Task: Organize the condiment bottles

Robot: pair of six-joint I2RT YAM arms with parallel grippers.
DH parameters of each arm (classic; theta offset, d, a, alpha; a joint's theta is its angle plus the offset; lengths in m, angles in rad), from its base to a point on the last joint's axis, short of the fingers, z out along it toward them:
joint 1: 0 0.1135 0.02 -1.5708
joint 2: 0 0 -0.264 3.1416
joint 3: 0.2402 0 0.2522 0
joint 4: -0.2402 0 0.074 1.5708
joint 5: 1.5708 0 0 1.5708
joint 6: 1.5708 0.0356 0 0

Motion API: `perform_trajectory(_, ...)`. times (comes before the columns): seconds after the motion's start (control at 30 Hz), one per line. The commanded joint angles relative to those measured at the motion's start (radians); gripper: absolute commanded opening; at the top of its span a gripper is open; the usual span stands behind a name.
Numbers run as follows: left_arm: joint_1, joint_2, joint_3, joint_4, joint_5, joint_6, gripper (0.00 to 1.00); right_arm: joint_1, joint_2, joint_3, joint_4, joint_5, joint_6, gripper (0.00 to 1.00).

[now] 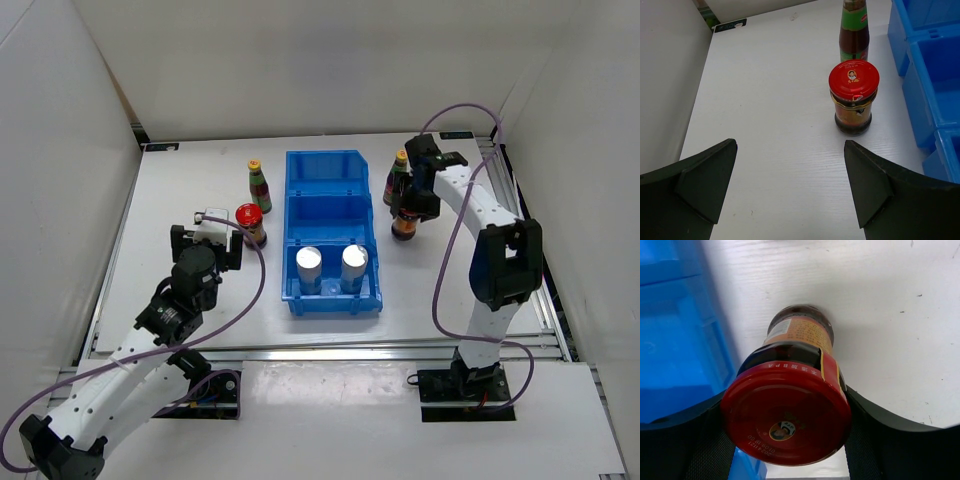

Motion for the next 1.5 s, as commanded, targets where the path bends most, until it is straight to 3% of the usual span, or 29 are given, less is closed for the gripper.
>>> perform_trajectory(0.0,0.003,-0.001,-0.006,0.017,-0.003,-0.001,0.99,0.030,-0.108,0.139,0.005,0.020,-0.002,0.00)
perform_trajectory(0.63,0.003,-0.020,-0.006,0.026,-0.003,-0.001,0.99,0.268,-0.048,0.315,0.029,-0.033,-0.002,0.00)
perform_trajectory(1.23,0.003,-0.029,-0.006,0.026,-0.003,-0.010,0.99,0.297,0.122,0.306,0.017,-0.022,-0.002,0.02)
perform_trajectory(1.37,0.003,-0.029,-0.006,0.026,-0.003,-0.010,0.99,0.297,0.134,0.306,0.017,-0.046,-0.002,0.19)
perform_trajectory(1.47,0.003,-0.029,-0.006,0.026,-0.003,-0.010,0.99,0.297,0.134,0.297,0.017,-0.046,-0.002,0.49)
